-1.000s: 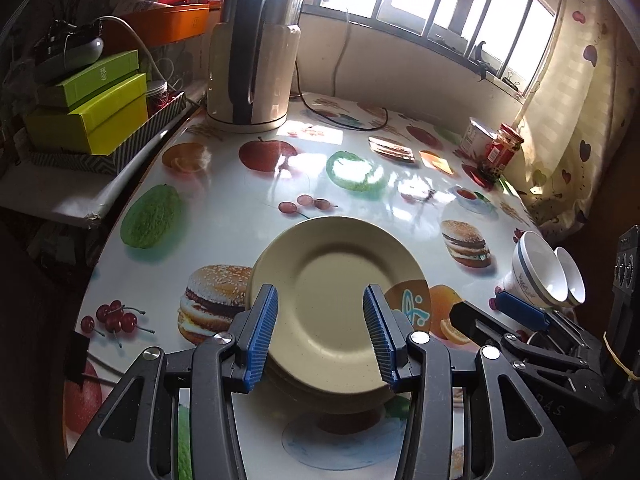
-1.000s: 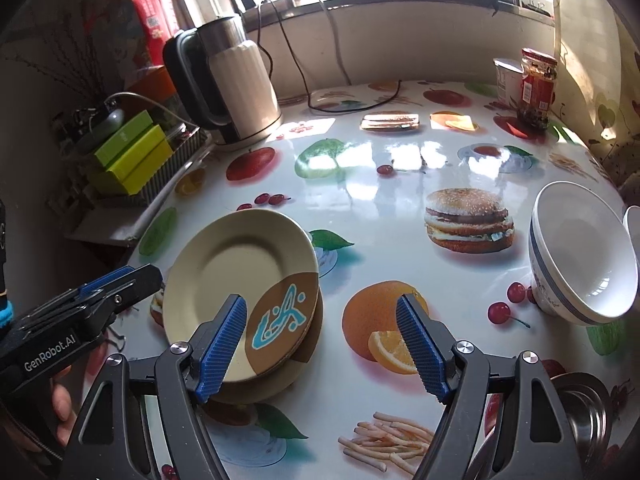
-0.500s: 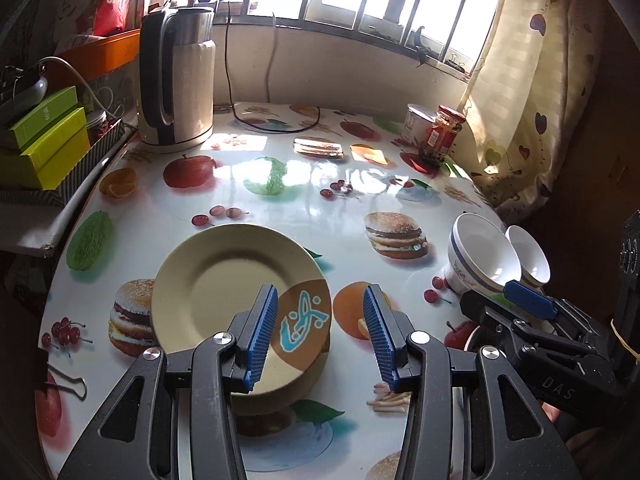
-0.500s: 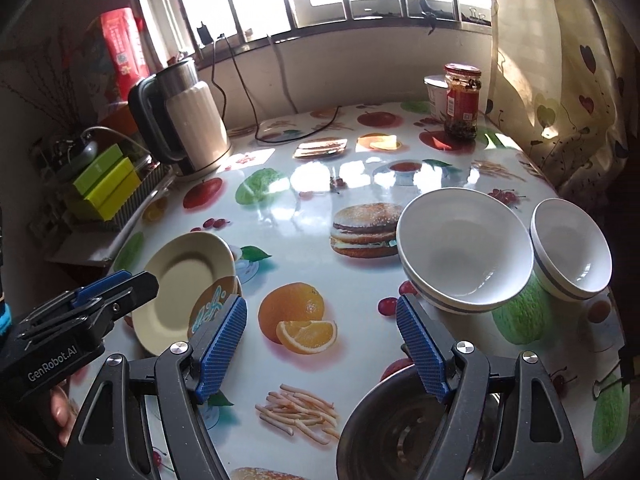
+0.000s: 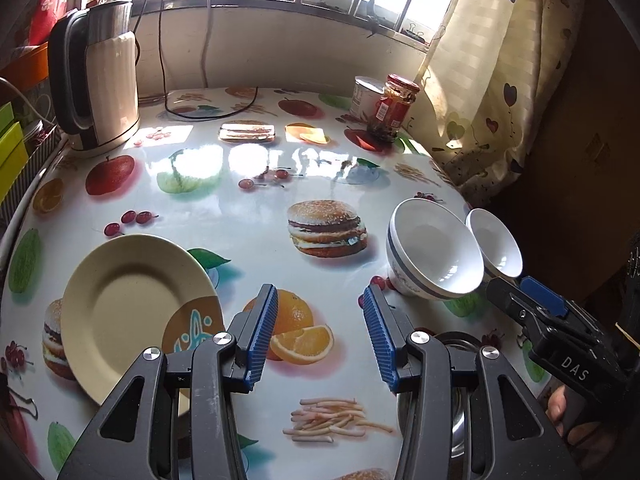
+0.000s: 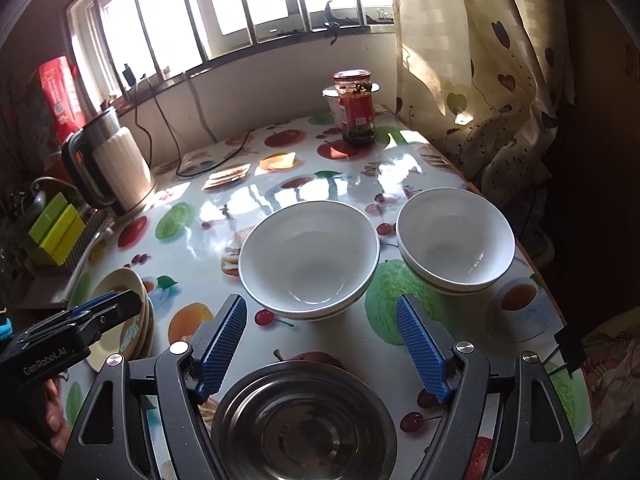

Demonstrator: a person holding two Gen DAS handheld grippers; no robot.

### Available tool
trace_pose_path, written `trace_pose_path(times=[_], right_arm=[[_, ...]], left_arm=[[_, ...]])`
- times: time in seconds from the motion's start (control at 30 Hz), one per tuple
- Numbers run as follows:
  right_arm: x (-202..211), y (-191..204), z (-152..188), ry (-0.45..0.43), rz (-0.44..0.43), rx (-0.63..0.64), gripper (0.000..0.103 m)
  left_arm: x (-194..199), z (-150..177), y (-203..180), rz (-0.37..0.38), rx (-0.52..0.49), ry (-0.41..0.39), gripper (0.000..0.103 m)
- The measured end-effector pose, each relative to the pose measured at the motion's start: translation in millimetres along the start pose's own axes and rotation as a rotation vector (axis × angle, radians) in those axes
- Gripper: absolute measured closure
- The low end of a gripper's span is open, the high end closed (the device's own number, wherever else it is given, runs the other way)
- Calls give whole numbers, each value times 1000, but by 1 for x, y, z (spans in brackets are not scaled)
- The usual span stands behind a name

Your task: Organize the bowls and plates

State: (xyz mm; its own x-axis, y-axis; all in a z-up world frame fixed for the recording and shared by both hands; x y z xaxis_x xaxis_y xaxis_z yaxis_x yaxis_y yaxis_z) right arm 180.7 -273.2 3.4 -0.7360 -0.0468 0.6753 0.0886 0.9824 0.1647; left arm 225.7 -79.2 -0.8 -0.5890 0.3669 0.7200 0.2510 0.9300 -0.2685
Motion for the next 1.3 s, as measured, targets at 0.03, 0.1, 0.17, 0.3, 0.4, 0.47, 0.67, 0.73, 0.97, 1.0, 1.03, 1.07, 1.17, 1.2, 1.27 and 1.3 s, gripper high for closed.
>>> trace_pose_path(times=[0.03, 0.1, 0.17, 0.3, 0.4, 0.47, 0.67, 0.73, 0.97, 1.0, 1.03, 1.07, 1.17, 1.2, 1.27, 1.3], right_arm=[[-1, -5, -1, -1, 6, -4, 25], [-3, -14, -4, -1, 18, -8, 25], [-6, -22, -6, 1, 29, -15, 25], [-16, -35, -10, 10, 44, -27, 25], [-20, -38, -12, 12, 46, -24, 25], [-24, -39, -14, 11, 39, -24, 27], [-40, -42, -17, 40, 30, -24, 43], [-43, -42, -17, 43, 22, -24, 46], [-51, -40, -20, 45, -7, -19, 54], [-52, -39, -20, 46, -10, -17, 56], [-53, -39, -21, 47, -13, -18, 58], [-54, -39, -21, 51, -19, -20, 65], [-58, -38, -20, 64, -25, -25, 68], [-59, -38, -19, 67, -32, -28, 69], [-62, -37, -18, 75, -41, -31, 71], [-63, -37, -17, 80, -42, -32, 75]], left_arm=[[-4, -2, -3, 24, 8, 10, 57], [-11, -5, -8, 28, 14, 24, 57], [-16, -9, -15, 34, -8, 21, 57], [-29, -17, -26, 58, -17, 40, 57], [-37, -22, -34, 63, -30, 39, 57], [-44, -25, -39, 76, -34, 50, 57], [-64, -28, -47, 67, -55, 87, 65], [-68, -28, -48, 73, -56, 96, 65], [-78, -28, -54, 77, -65, 110, 72], [-79, -28, -54, 77, -70, 115, 78], [-80, -28, -54, 76, -72, 120, 79], [-81, -28, -53, 75, -69, 122, 79], [-84, -27, -53, 79, -67, 130, 80], [-85, -26, -54, 82, -69, 134, 81], [-86, -26, -55, 90, -70, 136, 85], [-86, -26, -56, 90, -76, 136, 86]])
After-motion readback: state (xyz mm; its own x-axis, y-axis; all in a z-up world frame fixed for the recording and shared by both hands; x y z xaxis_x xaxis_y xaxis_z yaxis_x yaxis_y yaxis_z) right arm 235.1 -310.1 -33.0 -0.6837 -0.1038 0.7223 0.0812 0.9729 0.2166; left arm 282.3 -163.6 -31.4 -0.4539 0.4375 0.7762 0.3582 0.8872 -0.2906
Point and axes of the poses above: each gripper's, at about its wrist camera, not at the fingertips, and x roughly against the way its jaws point, y to its left, z to its underside, the point moved 4 cm from there along -x, roughly the way its jaws point, and after that the axes turned 3 degrees about -y, right-handed, at the moved point
